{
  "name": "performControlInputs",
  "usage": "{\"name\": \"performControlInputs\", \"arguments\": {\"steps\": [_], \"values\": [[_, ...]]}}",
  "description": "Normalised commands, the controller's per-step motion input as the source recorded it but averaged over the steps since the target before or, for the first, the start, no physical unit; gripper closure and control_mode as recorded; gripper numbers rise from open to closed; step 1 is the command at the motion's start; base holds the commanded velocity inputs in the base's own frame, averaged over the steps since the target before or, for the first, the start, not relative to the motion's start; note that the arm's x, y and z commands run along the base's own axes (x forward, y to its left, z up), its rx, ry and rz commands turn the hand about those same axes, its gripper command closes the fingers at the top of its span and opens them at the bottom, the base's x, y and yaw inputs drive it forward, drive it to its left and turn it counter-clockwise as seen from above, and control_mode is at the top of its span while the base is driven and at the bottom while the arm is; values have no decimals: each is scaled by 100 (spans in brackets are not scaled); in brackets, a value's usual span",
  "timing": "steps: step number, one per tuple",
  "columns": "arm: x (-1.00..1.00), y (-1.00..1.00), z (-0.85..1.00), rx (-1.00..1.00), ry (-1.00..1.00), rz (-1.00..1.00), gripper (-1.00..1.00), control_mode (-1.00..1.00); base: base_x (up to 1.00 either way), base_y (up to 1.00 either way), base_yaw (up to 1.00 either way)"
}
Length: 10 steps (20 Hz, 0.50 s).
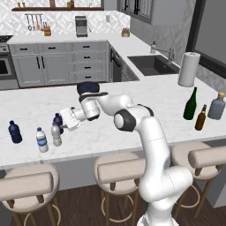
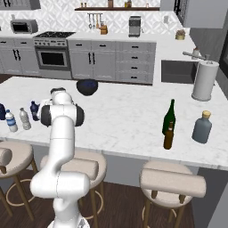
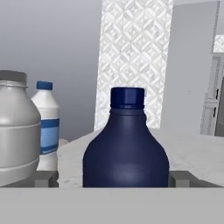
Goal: Move the plastic bottles in the middle to the plastics group, and the glass bottles in the middle to the glass group.
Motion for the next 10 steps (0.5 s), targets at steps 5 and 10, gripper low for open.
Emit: {"name": "performControlInputs", "arguments": {"steps": [5,10], "values": [[3,-4,0,2,0,0,-100,-100,0,0,0],[0,-28,1,0,0,0,-100,-100,0,0,0]]}}
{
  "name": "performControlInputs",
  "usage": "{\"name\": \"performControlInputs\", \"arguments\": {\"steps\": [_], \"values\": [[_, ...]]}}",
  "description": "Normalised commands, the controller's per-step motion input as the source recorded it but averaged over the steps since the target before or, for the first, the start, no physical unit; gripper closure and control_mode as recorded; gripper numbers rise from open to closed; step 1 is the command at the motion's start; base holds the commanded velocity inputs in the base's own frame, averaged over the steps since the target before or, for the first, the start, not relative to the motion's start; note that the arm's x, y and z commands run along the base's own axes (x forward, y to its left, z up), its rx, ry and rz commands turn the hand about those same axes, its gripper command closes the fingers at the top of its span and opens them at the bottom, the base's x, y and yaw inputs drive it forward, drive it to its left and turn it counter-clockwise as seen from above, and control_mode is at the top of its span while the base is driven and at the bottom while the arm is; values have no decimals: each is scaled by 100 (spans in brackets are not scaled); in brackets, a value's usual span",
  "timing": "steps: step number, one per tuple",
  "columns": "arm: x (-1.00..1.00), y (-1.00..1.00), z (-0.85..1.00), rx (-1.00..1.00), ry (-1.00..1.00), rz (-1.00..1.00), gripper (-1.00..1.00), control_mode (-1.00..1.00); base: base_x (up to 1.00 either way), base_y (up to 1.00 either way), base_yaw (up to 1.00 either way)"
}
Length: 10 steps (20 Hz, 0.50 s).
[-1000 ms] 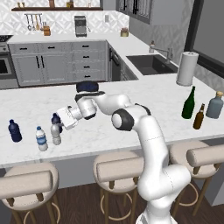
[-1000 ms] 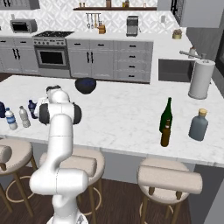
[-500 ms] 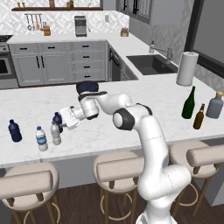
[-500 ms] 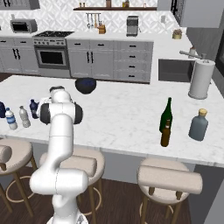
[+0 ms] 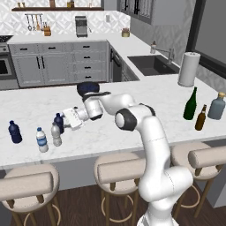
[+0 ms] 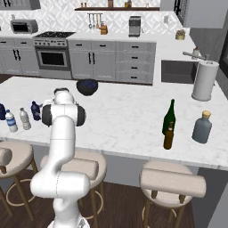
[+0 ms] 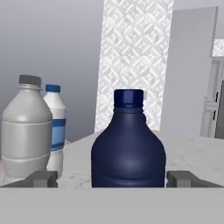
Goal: Move the plastic bottles in the middle to the plastics group, and the glass bottles in the middle to the glass group.
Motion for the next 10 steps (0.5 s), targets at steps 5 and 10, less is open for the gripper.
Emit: {"name": "performControlInputs", "arguments": {"steps": [5,10], "values": [[1,-26,0,0,0,-1,-100,-100,0,0,0],[0,-34,6,0,0,-11,-100,-100,0,0,0]]}}
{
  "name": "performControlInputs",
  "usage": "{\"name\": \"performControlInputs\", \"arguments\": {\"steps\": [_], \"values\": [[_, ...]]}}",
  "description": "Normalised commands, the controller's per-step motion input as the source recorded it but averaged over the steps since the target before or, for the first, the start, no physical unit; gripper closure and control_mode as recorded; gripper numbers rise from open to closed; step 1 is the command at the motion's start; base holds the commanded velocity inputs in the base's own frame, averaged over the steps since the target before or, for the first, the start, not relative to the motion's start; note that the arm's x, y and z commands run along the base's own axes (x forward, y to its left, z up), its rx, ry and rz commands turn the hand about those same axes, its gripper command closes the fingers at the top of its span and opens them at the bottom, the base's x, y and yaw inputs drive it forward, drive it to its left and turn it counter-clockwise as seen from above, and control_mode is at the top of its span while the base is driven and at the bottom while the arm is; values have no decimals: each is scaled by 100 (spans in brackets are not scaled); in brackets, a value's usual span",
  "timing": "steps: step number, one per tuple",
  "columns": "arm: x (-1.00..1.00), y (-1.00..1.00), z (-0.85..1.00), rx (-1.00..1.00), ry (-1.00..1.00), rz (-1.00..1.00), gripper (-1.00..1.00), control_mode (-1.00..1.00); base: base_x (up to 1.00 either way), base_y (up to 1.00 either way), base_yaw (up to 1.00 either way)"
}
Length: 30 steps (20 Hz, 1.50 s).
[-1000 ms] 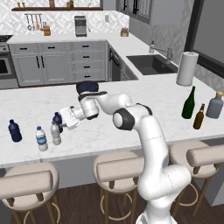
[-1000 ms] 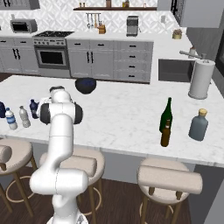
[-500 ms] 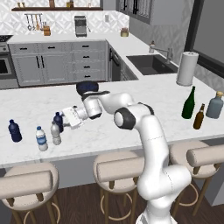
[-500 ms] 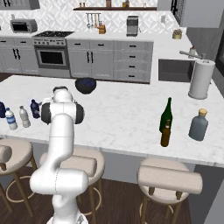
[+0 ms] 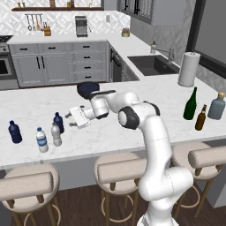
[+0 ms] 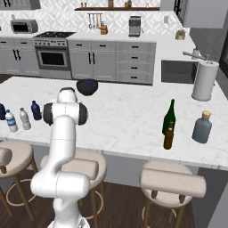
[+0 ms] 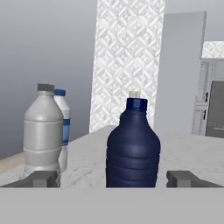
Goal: Move the plastic bottles in the middle to the plastics group, and the glass bottles in the middle to the glass group.
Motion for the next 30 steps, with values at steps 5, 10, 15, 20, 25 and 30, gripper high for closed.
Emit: {"name": "performControlInputs", "arguments": {"steps": [5,10,15,20,25,30], "values": [[-23,-45,30,0,3,-23,-100,-100,0,0,0],[-46,-38,55,-13,17,-39,-100,-100,0,0,0],[-47,-41,53,-16,11,-43,-100,-100,0,0,0],[-36,-43,56,-10,29,-46,-100,-100,0,0,0],[-49,-50,53,-16,21,-32,-100,-100,0,0,0],[-44,-61,50,-21,20,-30,-100,-100,0,0,0]]}}
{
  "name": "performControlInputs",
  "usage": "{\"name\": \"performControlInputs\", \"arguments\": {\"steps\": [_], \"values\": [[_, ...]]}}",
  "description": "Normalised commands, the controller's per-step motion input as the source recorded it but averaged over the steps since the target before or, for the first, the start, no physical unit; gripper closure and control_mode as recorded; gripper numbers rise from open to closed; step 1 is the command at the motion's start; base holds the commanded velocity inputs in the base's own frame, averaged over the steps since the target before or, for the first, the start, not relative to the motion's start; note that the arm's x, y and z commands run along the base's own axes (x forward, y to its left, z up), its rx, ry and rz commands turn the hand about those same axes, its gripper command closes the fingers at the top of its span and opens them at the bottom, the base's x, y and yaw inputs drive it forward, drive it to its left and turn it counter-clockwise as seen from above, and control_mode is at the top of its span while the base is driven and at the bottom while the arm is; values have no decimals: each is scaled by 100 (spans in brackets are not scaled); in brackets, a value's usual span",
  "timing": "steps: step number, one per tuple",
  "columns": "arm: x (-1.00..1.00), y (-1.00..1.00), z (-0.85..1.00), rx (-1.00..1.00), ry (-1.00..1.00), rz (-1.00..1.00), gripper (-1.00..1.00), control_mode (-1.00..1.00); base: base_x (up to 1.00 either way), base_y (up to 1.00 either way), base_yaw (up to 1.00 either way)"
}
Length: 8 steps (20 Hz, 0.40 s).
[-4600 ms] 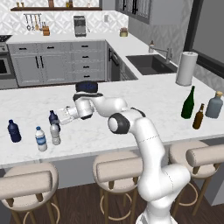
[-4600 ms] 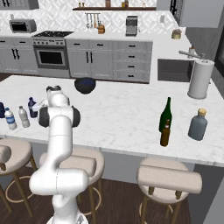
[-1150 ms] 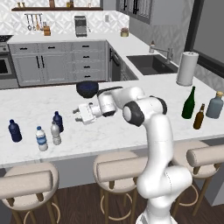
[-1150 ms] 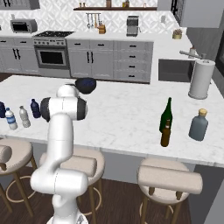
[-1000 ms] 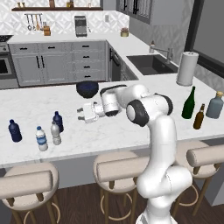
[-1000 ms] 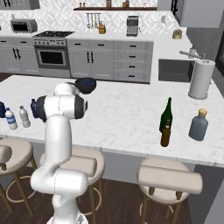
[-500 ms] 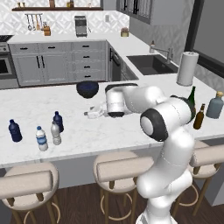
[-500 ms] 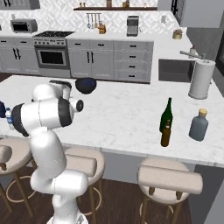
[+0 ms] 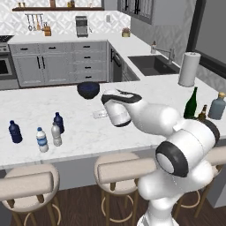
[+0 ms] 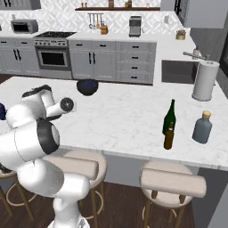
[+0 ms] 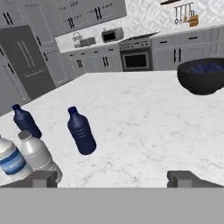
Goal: Move the plastic bottles in the middle to the plastics group, and the glass bottles in the middle to the glass group.
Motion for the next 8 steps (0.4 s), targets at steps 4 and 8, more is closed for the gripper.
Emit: {"name": "performControlInputs", "arguments": {"steps": [4,8], "values": [[-38,-65,52,-16,21,-33,-100,-100,0,0,0],[-33,-62,59,-5,35,-35,-100,-100,0,0,0]]}}
